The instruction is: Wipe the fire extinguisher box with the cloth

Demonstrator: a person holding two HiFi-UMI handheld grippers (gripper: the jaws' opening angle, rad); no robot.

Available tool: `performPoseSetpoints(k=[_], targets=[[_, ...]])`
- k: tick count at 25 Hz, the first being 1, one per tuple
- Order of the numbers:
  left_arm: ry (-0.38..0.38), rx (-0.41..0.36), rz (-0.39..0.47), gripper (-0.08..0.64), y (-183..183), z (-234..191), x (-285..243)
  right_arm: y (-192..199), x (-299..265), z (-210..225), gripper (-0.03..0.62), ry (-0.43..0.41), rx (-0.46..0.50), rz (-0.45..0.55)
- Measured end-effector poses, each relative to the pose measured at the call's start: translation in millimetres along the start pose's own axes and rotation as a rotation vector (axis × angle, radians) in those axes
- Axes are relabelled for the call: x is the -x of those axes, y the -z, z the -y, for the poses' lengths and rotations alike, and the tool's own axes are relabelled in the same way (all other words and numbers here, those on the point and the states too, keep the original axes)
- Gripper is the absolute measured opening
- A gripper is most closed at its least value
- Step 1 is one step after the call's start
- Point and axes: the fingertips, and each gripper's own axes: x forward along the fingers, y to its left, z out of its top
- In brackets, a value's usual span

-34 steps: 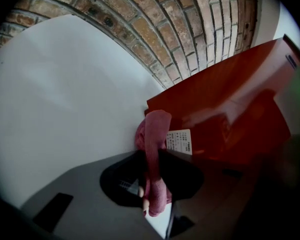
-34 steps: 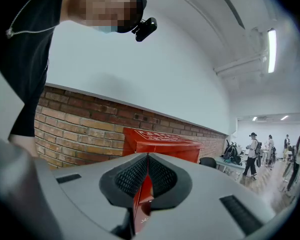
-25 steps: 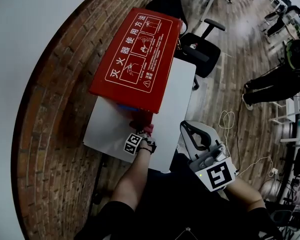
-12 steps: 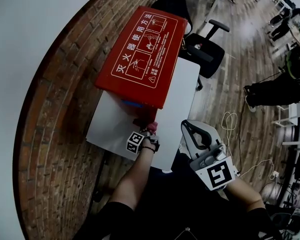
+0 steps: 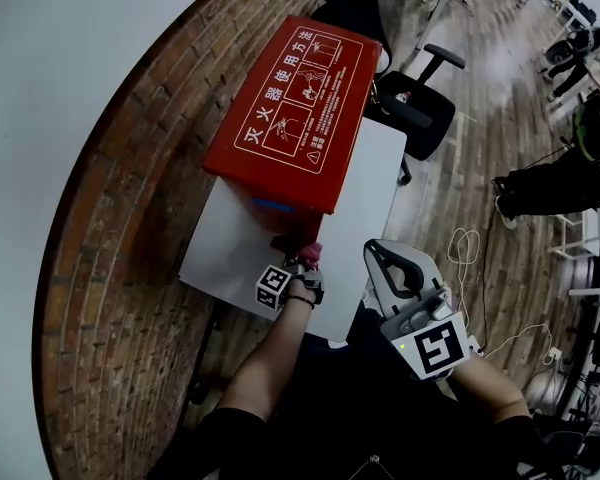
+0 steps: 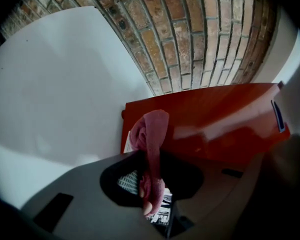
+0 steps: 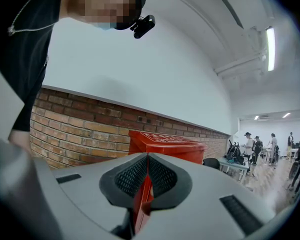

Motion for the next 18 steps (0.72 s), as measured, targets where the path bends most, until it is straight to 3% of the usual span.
performPoseSetpoints(k=[18], targets=[[0.166, 0.108, -0.037, 0.129, -1.0, 73.3, 31.3, -3.1, -3.5, -9.6, 0.020, 0.008, -0.011, 0.013]])
